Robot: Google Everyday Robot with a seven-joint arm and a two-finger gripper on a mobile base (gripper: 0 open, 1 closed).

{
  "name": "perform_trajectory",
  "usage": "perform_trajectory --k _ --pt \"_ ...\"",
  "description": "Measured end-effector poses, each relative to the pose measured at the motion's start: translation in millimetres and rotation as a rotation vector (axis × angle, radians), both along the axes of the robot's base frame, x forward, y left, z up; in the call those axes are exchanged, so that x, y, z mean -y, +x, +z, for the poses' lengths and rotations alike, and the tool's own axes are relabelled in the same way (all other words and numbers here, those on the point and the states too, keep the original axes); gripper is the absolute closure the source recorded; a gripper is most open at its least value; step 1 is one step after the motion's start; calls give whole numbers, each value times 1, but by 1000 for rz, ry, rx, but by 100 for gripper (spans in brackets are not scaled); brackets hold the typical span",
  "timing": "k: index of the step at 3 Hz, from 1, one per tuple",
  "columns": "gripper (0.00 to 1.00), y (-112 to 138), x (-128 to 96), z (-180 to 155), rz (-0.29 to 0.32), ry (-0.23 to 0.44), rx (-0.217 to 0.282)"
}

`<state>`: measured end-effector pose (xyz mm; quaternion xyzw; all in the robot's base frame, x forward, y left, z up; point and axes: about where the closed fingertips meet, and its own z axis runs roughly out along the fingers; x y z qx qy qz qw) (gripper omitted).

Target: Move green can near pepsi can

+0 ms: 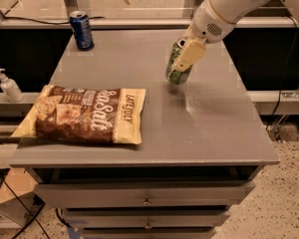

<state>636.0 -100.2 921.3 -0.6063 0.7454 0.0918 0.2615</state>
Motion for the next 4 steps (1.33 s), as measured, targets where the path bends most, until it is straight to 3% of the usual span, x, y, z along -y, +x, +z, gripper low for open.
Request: perform_trajectory --k 1,4 --pt "100 5 -3 -11 -28 23 -18" --pt "100 53 -60 0 47 21 106"
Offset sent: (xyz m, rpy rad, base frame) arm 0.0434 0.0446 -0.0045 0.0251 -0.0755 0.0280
